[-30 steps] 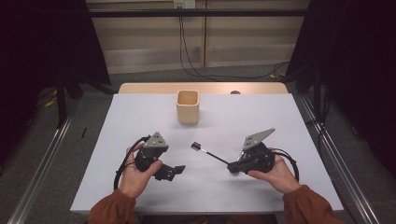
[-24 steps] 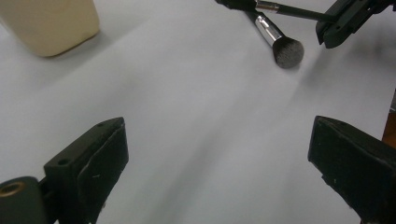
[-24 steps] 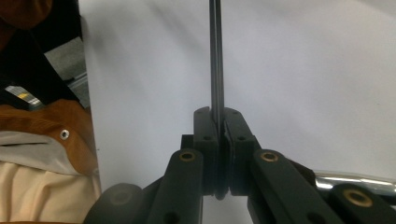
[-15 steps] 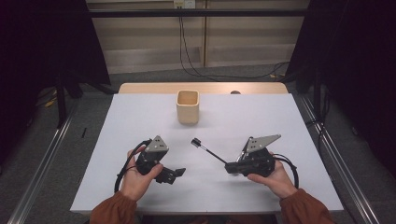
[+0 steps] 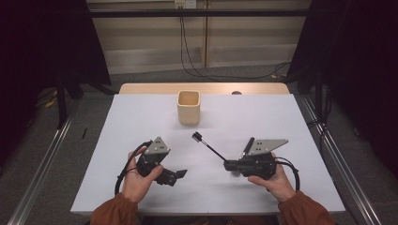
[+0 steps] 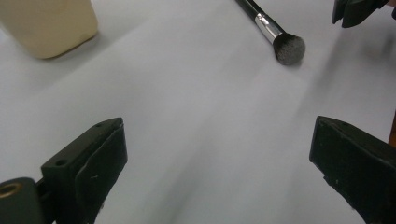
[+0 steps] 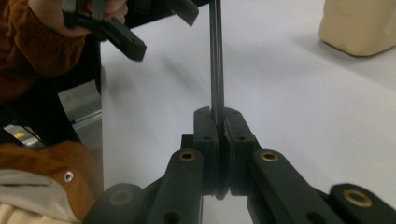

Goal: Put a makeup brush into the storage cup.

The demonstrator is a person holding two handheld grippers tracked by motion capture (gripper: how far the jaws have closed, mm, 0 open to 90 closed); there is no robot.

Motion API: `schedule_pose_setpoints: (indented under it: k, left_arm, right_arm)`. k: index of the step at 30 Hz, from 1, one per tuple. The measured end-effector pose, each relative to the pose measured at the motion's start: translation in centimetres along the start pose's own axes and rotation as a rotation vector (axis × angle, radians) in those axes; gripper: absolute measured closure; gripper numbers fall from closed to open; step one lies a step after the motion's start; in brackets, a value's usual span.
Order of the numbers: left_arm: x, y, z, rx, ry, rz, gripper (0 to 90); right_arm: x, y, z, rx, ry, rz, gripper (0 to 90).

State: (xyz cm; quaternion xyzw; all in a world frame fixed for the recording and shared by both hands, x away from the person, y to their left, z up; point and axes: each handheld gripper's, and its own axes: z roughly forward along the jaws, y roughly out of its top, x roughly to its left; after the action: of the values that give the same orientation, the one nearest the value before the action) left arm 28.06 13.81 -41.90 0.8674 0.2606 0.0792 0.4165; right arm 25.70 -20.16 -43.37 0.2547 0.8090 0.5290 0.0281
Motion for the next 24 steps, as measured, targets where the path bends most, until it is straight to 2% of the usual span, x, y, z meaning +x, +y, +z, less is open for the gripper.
schedule_pose_setpoints:
  k: [4,7,13,20,22,24]
  left_arm:
    - [-0.2,0.1,0.1,-0.035,-0.005,0.009,3.8]
    - [-0.3,0.2,0.3,-0.058,-0.047,0.008,4.1]
    - [-0.6,0.5,0.5,-0.146,-0.051,0.009,3.8]
    - [-1.2,0.6,1.0,-0.226,-0.079,0.005,3.8]
    - [-1.5,0.8,1.4,-0.269,-0.082,0.01,4.2]
    - [-2.1,1.4,1.7,-0.276,-0.089,0.024,5.1]
  right_arm:
    - [0.1,0.1,-0.1,-0.03,0.008,0.002,85.7]
    - [0.1,0.2,-0.2,-0.047,0.02,0.005,85.7]
    - [0.1,0.3,-0.3,-0.069,0.022,-0.008,85.7]
    - [0.2,0.3,-0.2,-0.069,0.036,-0.02,85.7]
    - [0.2,0.3,-0.1,-0.069,0.038,-0.023,85.7]
    - [0.2,0.3,0.0,-0.067,0.04,-0.024,85.7]
